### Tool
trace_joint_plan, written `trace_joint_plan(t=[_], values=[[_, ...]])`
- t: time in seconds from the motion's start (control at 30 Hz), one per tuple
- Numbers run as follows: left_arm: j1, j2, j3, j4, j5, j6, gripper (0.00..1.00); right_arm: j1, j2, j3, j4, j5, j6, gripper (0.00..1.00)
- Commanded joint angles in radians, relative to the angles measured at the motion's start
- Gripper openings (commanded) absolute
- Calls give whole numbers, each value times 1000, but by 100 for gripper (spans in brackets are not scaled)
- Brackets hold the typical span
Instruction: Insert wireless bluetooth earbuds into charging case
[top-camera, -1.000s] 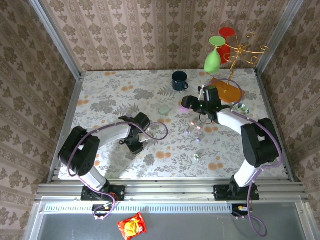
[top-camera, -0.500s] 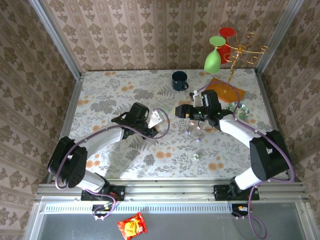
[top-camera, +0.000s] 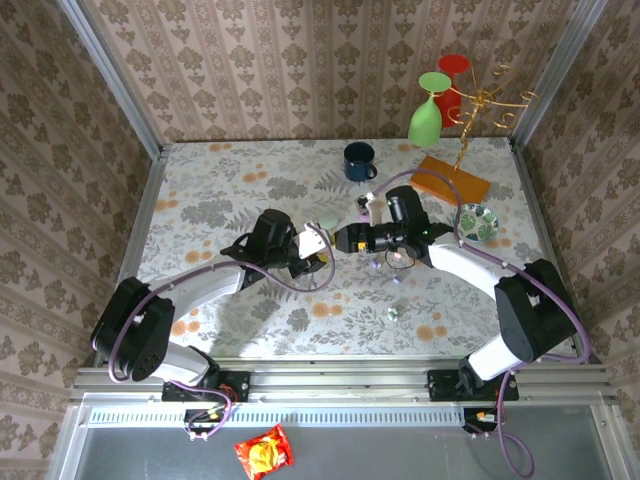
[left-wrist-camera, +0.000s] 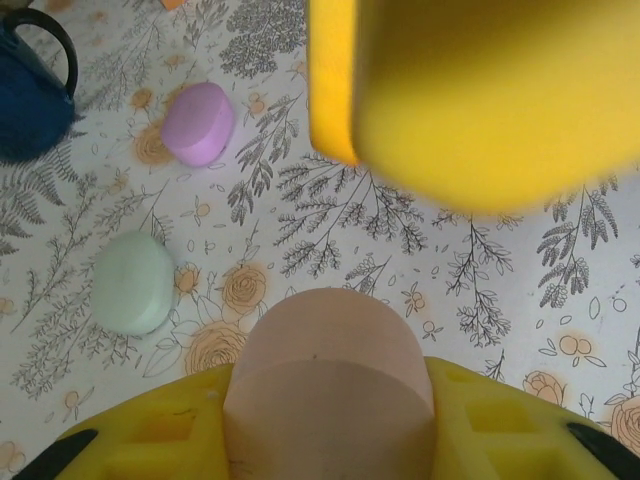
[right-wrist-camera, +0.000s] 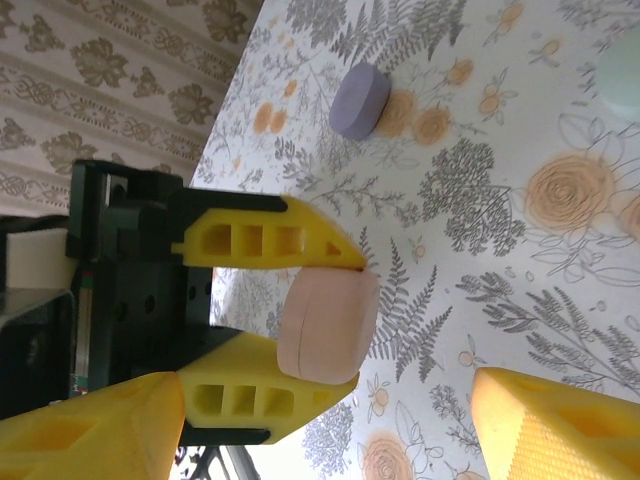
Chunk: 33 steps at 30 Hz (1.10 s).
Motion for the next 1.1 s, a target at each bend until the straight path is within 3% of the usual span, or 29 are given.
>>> trace_joint_plan(t=[0.0, 0.43, 0.57, 0.73, 0.8, 0.93, 1.07], values=[[-4, -33, -8, 49, 30, 25, 32, 17, 27, 28, -26, -18, -20, 75], [-28, -31, 0, 20, 53, 52, 33, 37, 112, 68, -17, -31, 1, 63], [-29, -31, 0, 24, 37, 45, 34, 37, 124, 84, -54, -25, -3, 41], [-31, -36, -3, 37, 20, 54, 36, 36, 127, 89, -53, -37, 19, 28], [-32, -43, -17, 63, 8, 46, 41, 31, 120, 85, -40, -40, 38, 26], [-24, -84, -71, 159, 11, 9, 65, 6, 92, 71, 4, -56, 90, 25], [26, -137, -174, 391, 76, -98, 83, -43, 44, 17, 168, -86, 213, 25]])
